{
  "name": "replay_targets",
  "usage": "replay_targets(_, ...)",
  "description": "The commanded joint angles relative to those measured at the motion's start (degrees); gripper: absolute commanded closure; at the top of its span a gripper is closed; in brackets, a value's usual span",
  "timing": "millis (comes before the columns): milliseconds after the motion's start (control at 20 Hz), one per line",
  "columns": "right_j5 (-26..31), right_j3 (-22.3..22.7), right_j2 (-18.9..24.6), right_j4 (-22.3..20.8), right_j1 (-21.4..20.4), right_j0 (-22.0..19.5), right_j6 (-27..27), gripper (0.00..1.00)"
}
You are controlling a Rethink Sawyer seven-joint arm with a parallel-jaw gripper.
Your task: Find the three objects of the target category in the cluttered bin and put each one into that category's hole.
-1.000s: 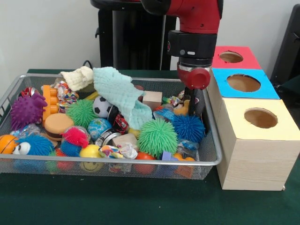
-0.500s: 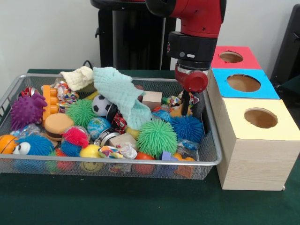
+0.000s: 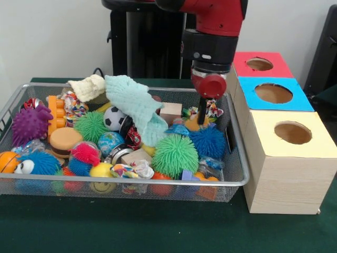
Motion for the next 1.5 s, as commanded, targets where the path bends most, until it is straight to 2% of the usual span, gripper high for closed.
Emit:
replay_targets(50,17.07,8.1,8.43,5.58,-12.26,-9.17,-7.84,1.0)
replay_targets(350,19.73,12.02,11.6,7.9,-15.46,-10.73,-5.16,1.0)
replay_targets(600,23.31,16.73,14.65,13.32,-17.97,-13.88,-3.55,1.0)
replay_targets(750,21.74,19.15,16.23,14.97,-17.77,-15.11,-1.85,1.0)
replay_targets(1000,19.9,22.23,17.27,15.76,-18.13,-15.67,0.08,1.0)
replay_targets(1500,22.36,25.05,17.75,19.0,-20.84,-14.81,3.1,1.0)
